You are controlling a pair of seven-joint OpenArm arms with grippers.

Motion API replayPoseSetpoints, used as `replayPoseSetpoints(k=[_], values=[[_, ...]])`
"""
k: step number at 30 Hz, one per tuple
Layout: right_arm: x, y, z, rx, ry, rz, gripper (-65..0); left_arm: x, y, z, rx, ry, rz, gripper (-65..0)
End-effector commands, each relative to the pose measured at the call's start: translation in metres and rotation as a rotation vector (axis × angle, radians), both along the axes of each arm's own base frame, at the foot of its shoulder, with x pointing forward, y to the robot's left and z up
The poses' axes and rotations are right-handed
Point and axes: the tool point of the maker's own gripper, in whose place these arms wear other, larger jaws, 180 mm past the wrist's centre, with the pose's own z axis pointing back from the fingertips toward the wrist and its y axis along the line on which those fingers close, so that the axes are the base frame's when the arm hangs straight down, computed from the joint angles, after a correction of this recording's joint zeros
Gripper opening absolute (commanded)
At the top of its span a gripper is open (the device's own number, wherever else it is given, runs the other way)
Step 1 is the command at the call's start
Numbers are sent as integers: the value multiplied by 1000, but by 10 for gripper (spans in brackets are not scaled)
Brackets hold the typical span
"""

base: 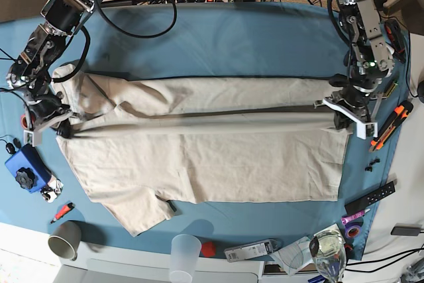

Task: Fold the T-shirt properly
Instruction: 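Lower the held shoulder edge onto the shirt body, folding it over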

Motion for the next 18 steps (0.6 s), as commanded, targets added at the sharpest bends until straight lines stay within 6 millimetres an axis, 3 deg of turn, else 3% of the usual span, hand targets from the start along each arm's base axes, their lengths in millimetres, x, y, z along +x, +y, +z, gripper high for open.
replayPoseSetpoints(k=[1,9,17,18], values=[[11,-11,22,-17,-76,-18,-650,11,5,16,25,-58,6,-650],[12,-13,21,-13,-87,-23,-650,23,10,23,73,-85,14,-650],[12,-13,21,-16,-84,-24,-650,43,9,1,22,-43,21,-650],[12,-13,21,-16,-84,-24,-621,44,9,-1,17,-37,22,-650]])
